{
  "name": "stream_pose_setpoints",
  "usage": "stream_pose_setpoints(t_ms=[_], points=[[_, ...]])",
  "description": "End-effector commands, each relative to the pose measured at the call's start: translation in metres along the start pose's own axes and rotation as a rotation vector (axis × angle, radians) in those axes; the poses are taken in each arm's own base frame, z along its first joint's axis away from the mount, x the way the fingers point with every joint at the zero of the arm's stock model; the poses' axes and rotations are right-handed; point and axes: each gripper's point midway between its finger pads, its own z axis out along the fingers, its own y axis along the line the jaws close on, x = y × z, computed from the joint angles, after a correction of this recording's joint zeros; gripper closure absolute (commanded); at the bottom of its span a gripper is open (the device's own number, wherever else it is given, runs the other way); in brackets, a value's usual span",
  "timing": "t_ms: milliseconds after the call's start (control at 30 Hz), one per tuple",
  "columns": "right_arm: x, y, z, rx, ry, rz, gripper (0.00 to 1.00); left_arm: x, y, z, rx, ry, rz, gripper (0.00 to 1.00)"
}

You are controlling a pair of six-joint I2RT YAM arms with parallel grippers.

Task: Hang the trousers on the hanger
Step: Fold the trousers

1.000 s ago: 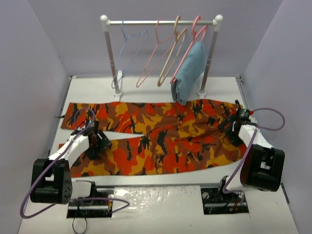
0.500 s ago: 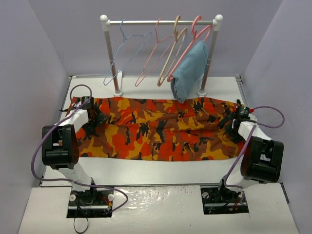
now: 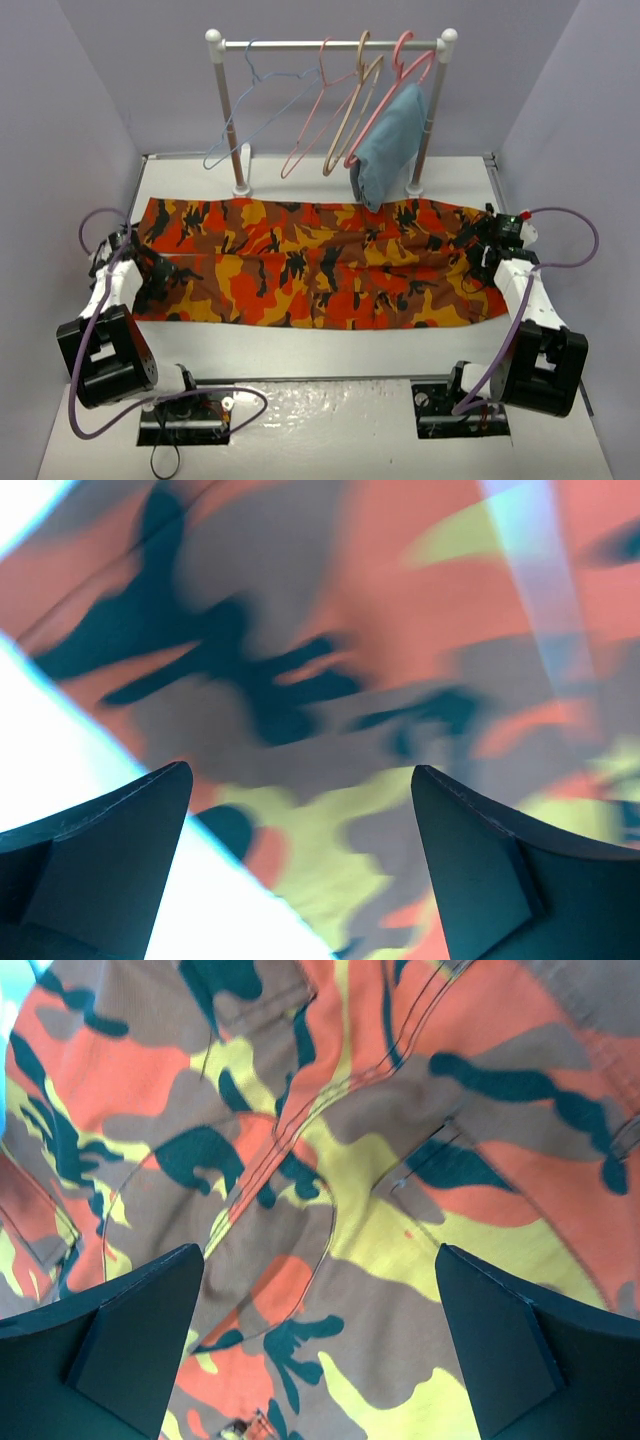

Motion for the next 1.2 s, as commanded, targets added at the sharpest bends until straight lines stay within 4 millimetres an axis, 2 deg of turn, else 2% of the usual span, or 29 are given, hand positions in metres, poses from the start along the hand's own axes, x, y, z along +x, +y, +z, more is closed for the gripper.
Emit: stream_pose_setpoints(t_ms=[0,267,333,467,600,733,767,933,1067,1167], points=[[0.001,0.017,-0.004,-0.043,0.017,-0.040,0.00,0.000,0.018,0.004,-0.027,0.030,-0.083,0.11],[0.008,0.020,-0.003,-0.052,0.036,-0.067,0.00,0.001,0.031,0.037,-0.079,0.080,-0.138,0.11],[0.008,0.019,-0.003,-0.051,0.036,-0.068,0.00,0.002,0.031,0.043,-0.086,0.089,-0.143,0.15],[0.011,0.015,-0.001,-0.039,0.040,-0.061,0.01,0.007,0.039,0.053,-0.129,0.097,-0.138,0.28],[0.008,0.010,0.000,-0.026,0.034,-0.052,0.01,0.007,0.040,0.053,-0.139,0.100,-0.130,0.58],[0.005,0.006,0.001,-0.013,0.028,-0.041,0.01,0.007,0.039,0.053,-0.137,0.116,-0.116,0.93],[0.005,0.003,0.001,-0.005,0.029,-0.037,0.01,0.007,0.038,0.053,-0.133,0.120,-0.110,0.99],[0.009,-0.020,0.004,0.071,0.039,-0.008,0.00,-0.007,0.025,0.036,-0.072,0.089,-0.094,1.00],[0.012,-0.060,0.007,0.183,0.050,0.087,0.00,-0.022,0.011,0.010,-0.006,0.036,-0.087,1.00],[0.012,-0.088,0.006,0.285,0.030,0.141,0.00,-0.021,-0.002,0.002,0.051,0.016,-0.082,1.00]])
